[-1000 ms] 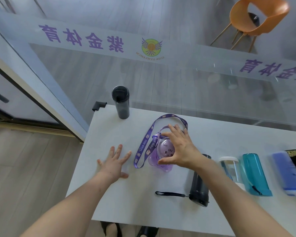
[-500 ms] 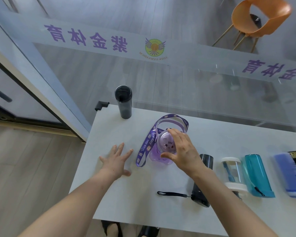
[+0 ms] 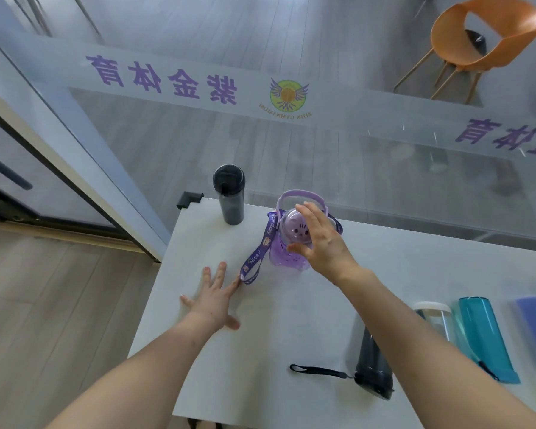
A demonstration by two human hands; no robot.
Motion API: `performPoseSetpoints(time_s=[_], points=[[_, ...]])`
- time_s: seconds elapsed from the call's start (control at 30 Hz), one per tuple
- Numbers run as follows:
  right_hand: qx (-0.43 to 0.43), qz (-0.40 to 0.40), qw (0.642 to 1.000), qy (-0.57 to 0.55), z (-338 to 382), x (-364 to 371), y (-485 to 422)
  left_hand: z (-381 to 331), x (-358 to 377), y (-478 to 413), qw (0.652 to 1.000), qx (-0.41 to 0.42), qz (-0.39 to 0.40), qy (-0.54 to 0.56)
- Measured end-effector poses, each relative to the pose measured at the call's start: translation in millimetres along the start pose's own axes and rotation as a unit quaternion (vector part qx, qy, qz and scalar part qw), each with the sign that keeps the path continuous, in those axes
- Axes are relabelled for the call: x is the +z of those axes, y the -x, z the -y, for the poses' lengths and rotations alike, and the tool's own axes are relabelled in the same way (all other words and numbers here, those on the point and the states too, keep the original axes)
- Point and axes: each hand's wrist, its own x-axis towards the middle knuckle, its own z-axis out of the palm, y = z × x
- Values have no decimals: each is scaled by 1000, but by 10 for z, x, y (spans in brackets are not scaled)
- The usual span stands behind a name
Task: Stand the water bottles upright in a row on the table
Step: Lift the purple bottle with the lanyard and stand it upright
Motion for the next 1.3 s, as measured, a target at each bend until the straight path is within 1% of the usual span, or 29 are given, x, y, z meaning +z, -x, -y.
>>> performPoseSetpoints(time_s=[0.43,1.3], points=[[7,6,1000,-4,-110,-49,-344,-6,-25,12,1000,5,1,16],[1,10,1000,-13,-171,-73,-467,-13,-41,38,1000,4,8,14]])
